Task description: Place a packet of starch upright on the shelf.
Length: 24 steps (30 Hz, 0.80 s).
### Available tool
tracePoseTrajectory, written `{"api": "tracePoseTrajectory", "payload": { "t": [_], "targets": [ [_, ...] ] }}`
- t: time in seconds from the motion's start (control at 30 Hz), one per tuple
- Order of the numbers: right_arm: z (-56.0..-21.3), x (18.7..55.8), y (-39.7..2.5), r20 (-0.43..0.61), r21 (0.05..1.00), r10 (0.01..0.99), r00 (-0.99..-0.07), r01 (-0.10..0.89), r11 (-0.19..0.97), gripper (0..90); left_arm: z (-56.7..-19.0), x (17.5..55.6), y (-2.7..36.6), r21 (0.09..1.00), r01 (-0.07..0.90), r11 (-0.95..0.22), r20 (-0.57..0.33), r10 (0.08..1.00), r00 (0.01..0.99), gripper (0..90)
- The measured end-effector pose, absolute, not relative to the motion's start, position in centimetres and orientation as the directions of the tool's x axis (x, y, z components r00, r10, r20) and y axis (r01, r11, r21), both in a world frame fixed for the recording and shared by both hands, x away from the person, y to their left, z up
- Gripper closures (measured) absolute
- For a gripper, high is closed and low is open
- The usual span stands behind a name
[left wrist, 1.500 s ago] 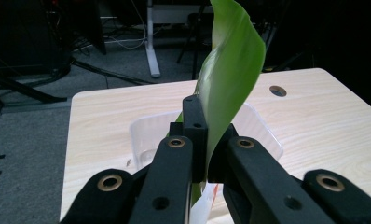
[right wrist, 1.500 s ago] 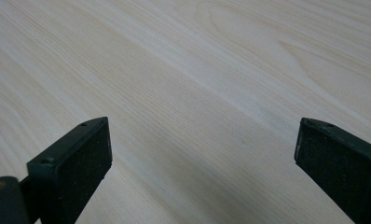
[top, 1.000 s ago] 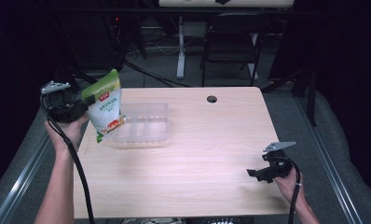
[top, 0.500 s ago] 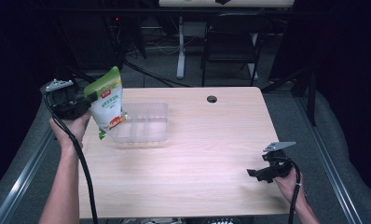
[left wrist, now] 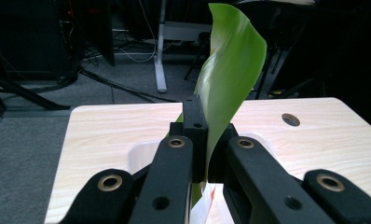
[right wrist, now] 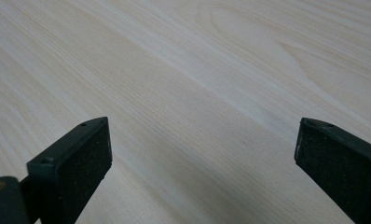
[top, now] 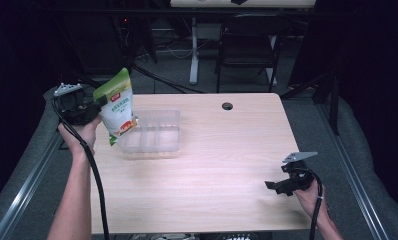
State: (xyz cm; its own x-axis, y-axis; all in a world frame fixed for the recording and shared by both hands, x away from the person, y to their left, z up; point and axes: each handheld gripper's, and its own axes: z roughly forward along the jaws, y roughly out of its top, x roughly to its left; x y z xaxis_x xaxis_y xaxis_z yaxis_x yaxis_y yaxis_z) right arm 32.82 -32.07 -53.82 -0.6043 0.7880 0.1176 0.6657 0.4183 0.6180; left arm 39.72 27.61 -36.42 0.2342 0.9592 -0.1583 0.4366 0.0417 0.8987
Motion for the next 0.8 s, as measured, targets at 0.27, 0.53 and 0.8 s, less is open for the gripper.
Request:
{"api": "tracePoseTrajectory", "payload": {
  "t": [0.27, 0.53, 0.8],
  "targets": [
    [-53.8, 32.8, -32.1, 0.115, 0.619, 0.790, -0.603, 0.665, 0.418, 3.3, -36.9, 40.2, 27.6, 0.905, 0.422, 0.058, -0.161, 0.964, 0.211, 90.0],
    [-53.8, 32.8, -32.1, 0.114, 0.619, 0.790, -0.602, 0.665, 0.418, 3.4, -37.4, 40.6, 27.5, 0.910, 0.409, 0.072, -0.161, 0.969, 0.188, 90.0],
    [-53.8, 32.8, -32.1, 0.120, 0.620, 0.789, -0.602, 0.666, 0.414, 3.4, -38.4, 41.2, 27.0, 0.910, 0.399, 0.115, -0.198, 0.964, 0.174, 90.0]
  ]
}}
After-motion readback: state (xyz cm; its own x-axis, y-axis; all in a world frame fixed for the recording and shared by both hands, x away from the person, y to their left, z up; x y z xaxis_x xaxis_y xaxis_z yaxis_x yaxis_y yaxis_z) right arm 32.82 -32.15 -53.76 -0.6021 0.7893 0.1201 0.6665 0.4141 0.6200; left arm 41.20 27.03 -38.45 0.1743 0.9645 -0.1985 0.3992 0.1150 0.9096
